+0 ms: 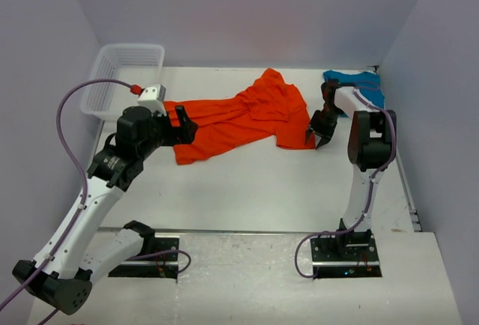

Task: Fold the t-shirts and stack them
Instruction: Flatten out the tshirt

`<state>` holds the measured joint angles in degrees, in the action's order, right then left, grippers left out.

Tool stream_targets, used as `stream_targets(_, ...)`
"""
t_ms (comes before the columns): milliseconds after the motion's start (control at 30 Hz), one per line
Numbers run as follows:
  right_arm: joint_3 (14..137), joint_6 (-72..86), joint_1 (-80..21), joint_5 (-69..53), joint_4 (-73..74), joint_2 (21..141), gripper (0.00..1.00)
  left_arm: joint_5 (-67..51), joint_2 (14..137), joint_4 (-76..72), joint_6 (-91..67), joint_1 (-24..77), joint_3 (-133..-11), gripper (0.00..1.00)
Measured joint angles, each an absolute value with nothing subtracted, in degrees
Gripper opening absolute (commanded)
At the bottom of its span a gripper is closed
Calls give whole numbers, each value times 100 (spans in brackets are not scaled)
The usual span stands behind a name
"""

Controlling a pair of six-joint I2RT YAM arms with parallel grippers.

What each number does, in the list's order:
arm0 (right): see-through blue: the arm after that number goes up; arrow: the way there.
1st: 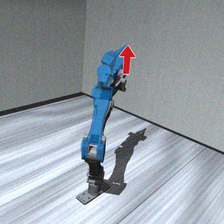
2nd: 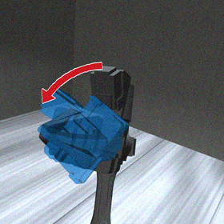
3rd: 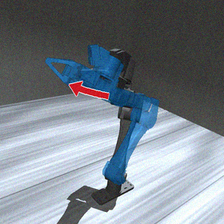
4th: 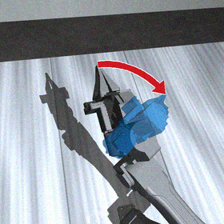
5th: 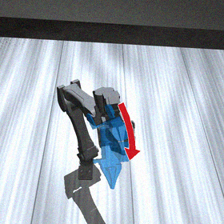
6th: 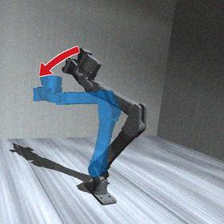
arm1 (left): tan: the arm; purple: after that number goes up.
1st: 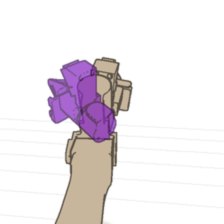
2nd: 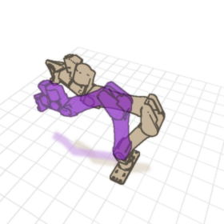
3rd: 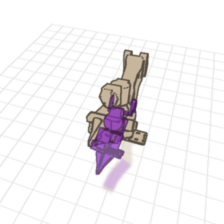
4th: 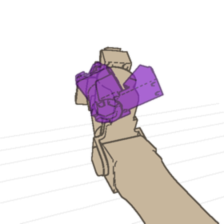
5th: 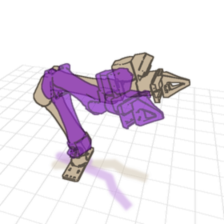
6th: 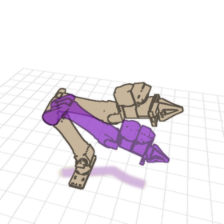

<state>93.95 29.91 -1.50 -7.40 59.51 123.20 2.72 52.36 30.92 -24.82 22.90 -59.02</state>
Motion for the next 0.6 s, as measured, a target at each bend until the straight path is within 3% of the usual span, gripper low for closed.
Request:
stream_targets(333,9336,3009,-346,-711,5870,12392,45,71,5146,3089,-2445,2290,-5902,99)
stream_targets(467,9336,3059,-346,-744,5876,12392,31,62,5094,3142,-2440,2290,-5929,100)
stream_targets(600,9380,3107,-346,-764,5920,12403,29,99,4943,3194,-2438,2290,-6029,100)
